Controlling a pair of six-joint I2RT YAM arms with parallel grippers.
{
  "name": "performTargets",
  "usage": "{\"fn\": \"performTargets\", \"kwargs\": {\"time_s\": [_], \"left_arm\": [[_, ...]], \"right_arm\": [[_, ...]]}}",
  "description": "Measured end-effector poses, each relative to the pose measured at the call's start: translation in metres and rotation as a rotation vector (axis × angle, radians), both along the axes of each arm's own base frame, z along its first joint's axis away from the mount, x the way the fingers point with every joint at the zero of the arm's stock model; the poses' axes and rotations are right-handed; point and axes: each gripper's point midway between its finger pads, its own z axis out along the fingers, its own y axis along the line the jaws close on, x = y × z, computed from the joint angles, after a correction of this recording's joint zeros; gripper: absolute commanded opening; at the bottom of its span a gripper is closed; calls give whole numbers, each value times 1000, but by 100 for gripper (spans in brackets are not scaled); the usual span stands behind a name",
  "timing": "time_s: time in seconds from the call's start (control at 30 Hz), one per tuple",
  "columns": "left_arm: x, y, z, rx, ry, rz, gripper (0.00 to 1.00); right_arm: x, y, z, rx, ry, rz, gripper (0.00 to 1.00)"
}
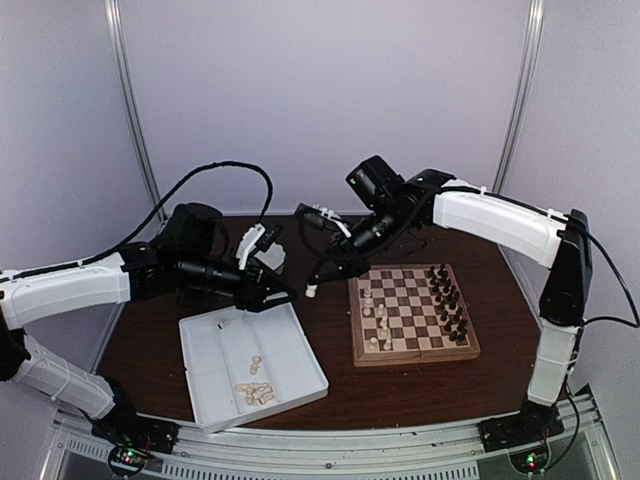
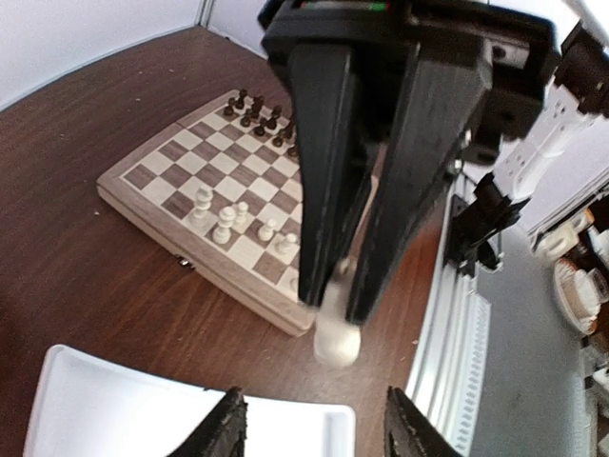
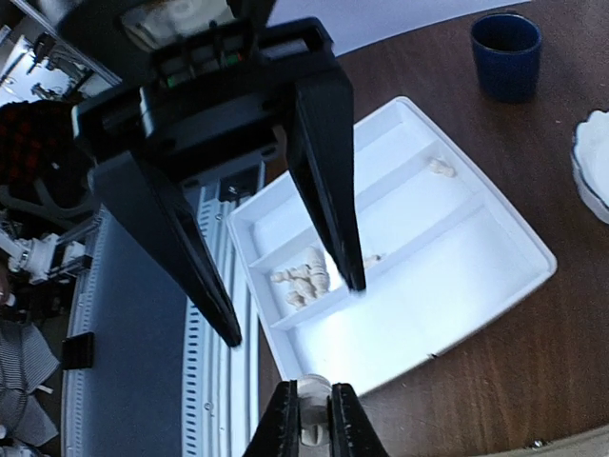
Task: Set up the chess pieces on the board
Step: Pass from the left arm to the right, then place the knight at g1.
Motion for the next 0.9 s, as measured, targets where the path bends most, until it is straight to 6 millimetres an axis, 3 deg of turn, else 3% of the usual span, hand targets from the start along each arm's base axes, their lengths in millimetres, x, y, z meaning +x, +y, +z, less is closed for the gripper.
{"fn": "performTargets", "kwargs": {"time_s": [0.17, 0.27, 0.4, 0.57, 0.9], "left_arm": [[11, 19, -1, 105, -65, 89, 60], [26, 35, -3, 165, -109, 170, 60], [49, 60, -14, 236, -131, 282, 60], [58, 76, -31, 297, -129, 343, 60], [60, 79, -32, 308, -137, 359, 60]], "right_arm": [[4, -43, -18, -115, -202, -49, 4], [4, -70, -39, -207, -292, -66, 4], [9, -87, -77, -324, -340, -66, 5], [20, -97, -111, -436, -372, -58, 5], [29, -107, -149, -539, -404, -46, 5]]}}
